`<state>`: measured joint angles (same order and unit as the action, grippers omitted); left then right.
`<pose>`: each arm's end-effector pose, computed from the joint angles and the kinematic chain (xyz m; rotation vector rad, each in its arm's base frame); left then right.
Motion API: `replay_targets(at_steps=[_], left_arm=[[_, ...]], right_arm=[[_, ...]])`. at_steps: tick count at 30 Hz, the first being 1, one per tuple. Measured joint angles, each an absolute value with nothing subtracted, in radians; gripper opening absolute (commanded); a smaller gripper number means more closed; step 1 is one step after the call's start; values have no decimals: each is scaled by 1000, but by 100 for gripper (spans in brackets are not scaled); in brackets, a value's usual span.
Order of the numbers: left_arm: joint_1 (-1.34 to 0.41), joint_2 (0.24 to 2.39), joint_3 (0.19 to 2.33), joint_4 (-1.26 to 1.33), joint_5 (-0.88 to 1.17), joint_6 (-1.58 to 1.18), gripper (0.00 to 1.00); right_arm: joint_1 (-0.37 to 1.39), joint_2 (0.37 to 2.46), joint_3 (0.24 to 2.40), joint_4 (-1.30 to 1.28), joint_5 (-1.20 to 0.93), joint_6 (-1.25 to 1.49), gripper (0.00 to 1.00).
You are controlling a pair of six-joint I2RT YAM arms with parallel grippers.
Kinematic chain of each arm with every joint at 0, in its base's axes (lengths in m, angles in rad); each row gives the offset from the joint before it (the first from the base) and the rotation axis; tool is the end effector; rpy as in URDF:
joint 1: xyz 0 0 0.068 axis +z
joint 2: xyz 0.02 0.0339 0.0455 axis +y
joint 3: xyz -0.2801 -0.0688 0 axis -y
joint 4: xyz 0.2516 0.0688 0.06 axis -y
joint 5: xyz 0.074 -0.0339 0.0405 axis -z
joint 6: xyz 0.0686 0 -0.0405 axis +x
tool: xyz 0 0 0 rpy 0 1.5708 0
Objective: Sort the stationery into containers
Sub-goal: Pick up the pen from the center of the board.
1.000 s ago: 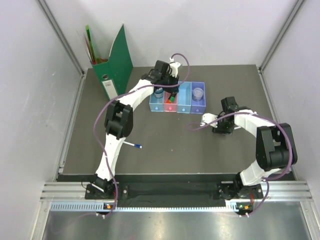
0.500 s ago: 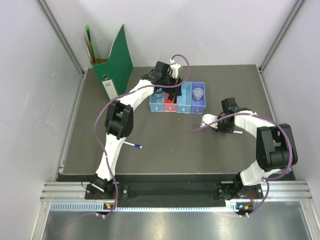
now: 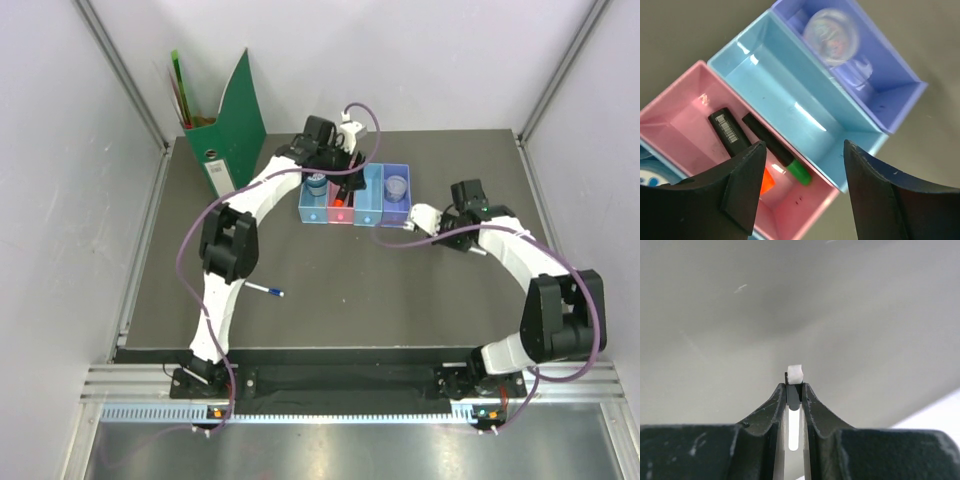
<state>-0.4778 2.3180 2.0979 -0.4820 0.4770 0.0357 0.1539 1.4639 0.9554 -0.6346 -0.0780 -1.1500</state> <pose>0.4935 -0.2910 0.2355 0.8281 2.1410 -0.7731 0.2938 0.0510 0.1923 -1.6705 2.1505 -0.1892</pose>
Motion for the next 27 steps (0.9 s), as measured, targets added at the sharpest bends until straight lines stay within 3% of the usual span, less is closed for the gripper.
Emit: replay_targets(at_steps=[10, 24, 27], left_arm=[[-478, 1902, 1874, -596, 563, 494, 73], [-477, 1350, 1010, -825, 393, 1399, 75], [-477, 1275, 914, -834, 361, 1551, 74]], right_arm=[[154, 1388, 1130, -660, -79, -878, 0], [142, 1411, 1483, -696, -114, -374, 0], [143, 1445, 1546, -698, -137, -308, 0]])
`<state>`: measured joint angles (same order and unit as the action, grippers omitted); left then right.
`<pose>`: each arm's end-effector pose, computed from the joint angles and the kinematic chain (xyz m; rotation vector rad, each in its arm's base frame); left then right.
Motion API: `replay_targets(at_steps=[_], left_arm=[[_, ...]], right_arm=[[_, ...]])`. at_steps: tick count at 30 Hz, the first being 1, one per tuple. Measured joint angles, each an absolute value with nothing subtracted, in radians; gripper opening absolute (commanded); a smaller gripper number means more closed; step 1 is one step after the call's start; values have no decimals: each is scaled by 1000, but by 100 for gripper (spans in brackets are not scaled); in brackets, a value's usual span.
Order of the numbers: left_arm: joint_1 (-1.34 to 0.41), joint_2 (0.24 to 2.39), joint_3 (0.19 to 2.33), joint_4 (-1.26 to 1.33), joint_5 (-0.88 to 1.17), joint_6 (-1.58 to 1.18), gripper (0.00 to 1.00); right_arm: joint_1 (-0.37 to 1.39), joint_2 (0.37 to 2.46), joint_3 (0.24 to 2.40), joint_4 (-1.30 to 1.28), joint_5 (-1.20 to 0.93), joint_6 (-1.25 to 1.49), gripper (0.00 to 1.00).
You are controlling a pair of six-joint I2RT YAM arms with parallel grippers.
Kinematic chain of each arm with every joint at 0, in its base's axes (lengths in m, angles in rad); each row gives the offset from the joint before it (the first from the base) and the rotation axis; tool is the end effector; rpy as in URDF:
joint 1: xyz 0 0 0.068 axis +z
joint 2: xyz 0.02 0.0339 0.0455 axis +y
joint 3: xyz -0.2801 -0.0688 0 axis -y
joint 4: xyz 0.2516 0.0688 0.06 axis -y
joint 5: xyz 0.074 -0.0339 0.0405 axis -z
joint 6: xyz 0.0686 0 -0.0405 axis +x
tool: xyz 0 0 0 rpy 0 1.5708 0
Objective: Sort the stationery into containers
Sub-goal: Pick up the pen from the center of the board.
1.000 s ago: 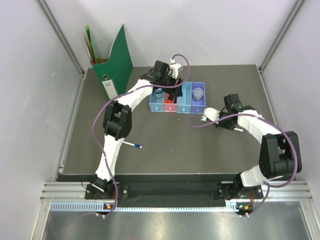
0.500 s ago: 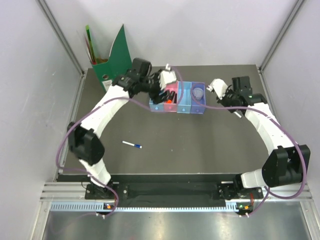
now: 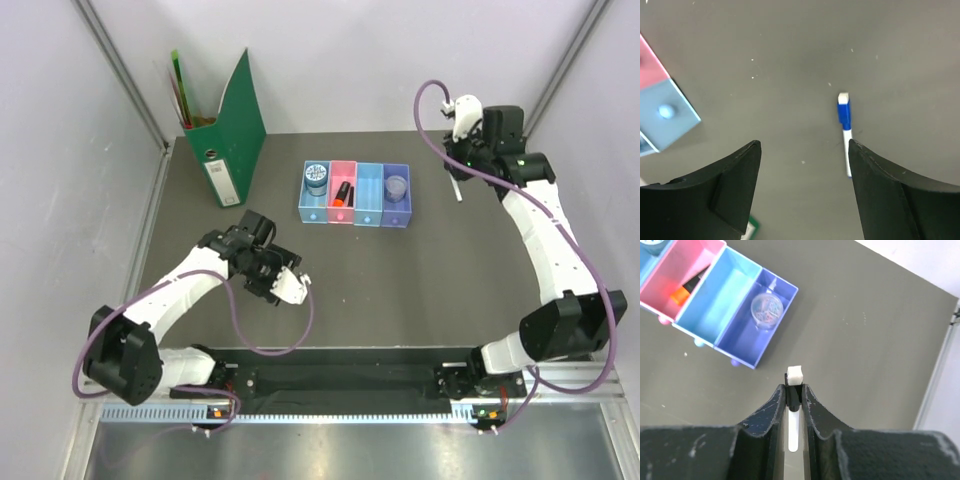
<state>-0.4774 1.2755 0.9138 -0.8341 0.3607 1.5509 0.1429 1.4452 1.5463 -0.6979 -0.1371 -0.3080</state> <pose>0.2071 -0.1344 0.2200 2.2851 1.3146 -0.1572 0.3417 0.0586 0.3967 -0.5595 2.0881 0.0535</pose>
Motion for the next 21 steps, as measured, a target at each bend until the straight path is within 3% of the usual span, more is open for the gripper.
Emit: replay_targets(at_steps=[11, 21], left_arm=[[-477, 1454, 984, -849, 354, 1748, 66], [-477, 1491, 983, -891, 341, 1757, 64]], right_arm=[[143, 1501, 1583, -698, -176, -233, 0], [184, 1672, 1784, -627, -284, -98, 0]])
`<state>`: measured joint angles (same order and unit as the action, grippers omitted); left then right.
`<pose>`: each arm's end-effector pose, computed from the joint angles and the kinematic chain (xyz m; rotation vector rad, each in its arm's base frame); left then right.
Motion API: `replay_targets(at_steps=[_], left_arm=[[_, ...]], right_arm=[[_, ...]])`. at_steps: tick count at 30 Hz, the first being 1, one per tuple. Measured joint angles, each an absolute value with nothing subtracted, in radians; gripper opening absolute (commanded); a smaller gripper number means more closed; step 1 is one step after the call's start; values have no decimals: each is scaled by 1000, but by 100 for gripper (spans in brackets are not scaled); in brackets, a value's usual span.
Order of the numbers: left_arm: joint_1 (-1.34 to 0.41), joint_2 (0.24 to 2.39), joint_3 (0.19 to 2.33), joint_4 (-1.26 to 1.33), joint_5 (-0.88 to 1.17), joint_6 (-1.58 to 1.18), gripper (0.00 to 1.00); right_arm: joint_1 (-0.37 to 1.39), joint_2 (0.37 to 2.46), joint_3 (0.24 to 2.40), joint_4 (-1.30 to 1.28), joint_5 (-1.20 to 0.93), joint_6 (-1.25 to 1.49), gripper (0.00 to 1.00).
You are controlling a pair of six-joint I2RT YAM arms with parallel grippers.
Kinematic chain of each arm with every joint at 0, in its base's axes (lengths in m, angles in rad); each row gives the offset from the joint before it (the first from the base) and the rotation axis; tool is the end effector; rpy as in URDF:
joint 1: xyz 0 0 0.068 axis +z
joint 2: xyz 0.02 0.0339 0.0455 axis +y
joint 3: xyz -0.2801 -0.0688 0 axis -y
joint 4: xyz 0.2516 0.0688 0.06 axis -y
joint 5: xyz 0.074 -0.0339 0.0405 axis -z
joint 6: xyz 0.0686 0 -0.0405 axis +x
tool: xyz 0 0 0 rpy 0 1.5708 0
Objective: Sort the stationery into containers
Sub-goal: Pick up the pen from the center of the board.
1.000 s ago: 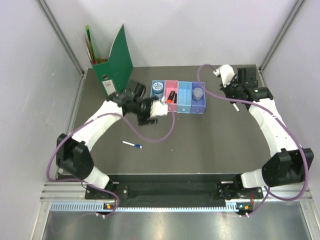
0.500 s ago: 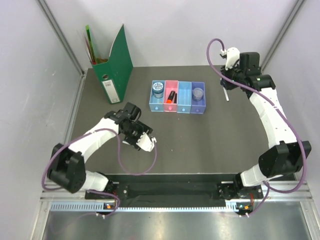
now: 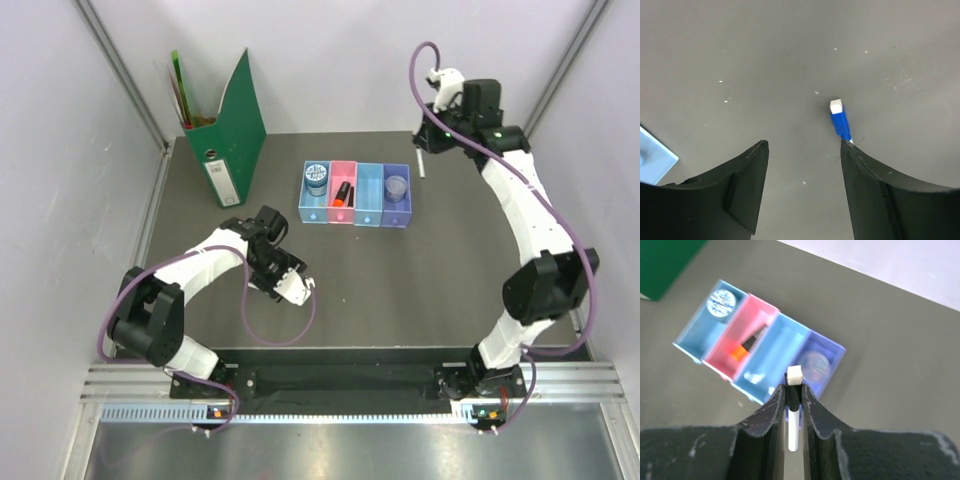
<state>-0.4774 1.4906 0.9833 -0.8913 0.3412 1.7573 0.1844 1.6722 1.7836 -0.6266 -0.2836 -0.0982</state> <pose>0.2296 -0.1446 0.1863 2.5273 1.1854 -0.2418 0.4029 0.0947 0.4108 -0.4631 2.0298 0.3480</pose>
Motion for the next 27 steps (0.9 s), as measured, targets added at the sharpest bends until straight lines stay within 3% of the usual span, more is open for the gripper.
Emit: replay_targets(at_steps=[13, 27], left_arm=[[-501, 1576, 976, -912, 315, 1708, 60], [-529, 1644, 973, -901, 308, 1657, 52]], right_arm=[[376, 2025, 1983, -545, -358, 6, 0], [377, 2099, 2006, -515, -385, 12, 0]])
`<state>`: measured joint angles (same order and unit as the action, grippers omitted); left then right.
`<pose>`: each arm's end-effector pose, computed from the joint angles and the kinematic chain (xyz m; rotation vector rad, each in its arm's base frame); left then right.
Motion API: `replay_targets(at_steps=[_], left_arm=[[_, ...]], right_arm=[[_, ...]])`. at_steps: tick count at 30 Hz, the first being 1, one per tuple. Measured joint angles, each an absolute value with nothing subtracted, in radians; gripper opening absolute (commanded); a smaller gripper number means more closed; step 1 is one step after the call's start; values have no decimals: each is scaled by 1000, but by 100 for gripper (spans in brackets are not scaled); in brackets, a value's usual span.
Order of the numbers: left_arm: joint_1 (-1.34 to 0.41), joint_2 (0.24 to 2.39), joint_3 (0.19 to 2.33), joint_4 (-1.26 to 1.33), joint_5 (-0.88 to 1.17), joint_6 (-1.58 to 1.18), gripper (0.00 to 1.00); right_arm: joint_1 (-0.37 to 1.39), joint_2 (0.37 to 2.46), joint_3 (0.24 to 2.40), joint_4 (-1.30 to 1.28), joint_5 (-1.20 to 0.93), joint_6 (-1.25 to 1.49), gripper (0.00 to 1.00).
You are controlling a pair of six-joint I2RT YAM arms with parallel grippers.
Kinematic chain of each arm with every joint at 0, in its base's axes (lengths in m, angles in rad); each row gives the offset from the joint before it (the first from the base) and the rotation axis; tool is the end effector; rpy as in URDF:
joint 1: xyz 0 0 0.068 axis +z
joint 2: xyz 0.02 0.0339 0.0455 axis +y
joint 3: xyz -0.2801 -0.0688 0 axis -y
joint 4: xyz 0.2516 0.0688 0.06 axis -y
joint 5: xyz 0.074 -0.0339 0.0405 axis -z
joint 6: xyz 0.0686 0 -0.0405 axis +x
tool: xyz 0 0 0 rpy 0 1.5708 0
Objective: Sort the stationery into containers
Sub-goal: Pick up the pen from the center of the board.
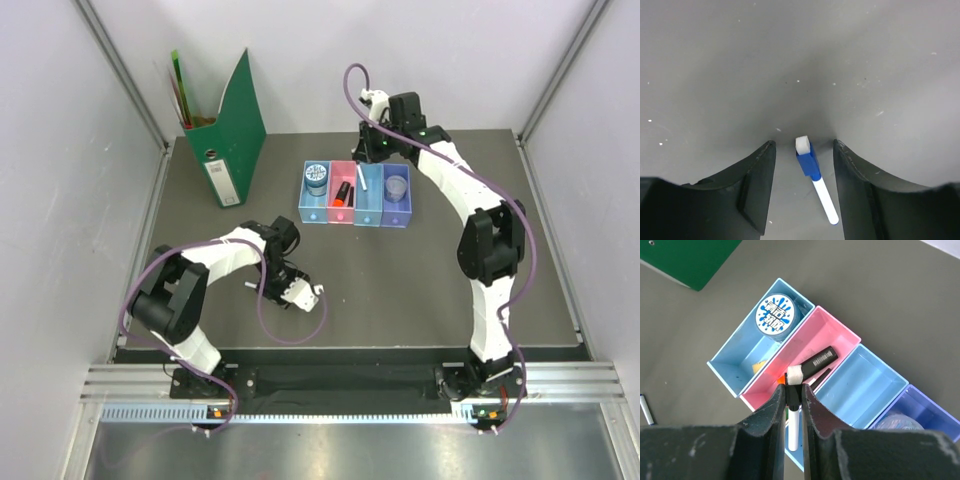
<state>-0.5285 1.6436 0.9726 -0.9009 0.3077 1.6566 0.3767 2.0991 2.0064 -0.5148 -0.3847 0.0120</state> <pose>0.2266 -0.1564 0.1440 2.6217 1.3593 -0.3879 0.4836 0.2190 0.3133 -0.6155 2.1103 0.6387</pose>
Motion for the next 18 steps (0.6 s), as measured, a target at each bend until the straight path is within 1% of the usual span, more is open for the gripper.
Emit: replay_targets(at_steps=[2, 4, 6, 7, 9, 10, 12, 13, 17, 18], left_arm=[[-533, 1645, 973, -897, 307, 1647, 49], [-534, 1645, 973, -894, 307, 1643, 44], [-537, 1646, 972, -891, 305, 1638, 38], [-538, 1646, 972, -890, 305, 1637, 33], [-538, 1648, 973, -889, 305, 1630, 28], [-538, 1648, 972, -887, 305, 1627, 23], [-538, 1648, 972, -887, 305, 1622, 19], [-538, 1648, 973, -886, 304, 1621, 13], [-538, 1648, 973, -886, 303, 1618, 4], [-538, 1648, 973, -886, 303, 1618, 4]], right_arm=[[377, 2112, 2011, -508, -388, 12, 0], [377, 2127, 2011, -505, -392, 12, 0], [376, 2138, 2011, -505, -393, 12, 0], [374, 2143, 2011, -505, -393, 12, 0], [370, 2147, 2011, -505, -394, 12, 0], [370, 2149, 2011, -504, -393, 12, 0], [367, 2151, 2011, -504, -393, 12, 0], [364, 2151, 2011, -504, -394, 12, 0], [353, 2152, 2001, -498, -394, 12, 0], [350, 2152, 1993, -495, -394, 12, 0]])
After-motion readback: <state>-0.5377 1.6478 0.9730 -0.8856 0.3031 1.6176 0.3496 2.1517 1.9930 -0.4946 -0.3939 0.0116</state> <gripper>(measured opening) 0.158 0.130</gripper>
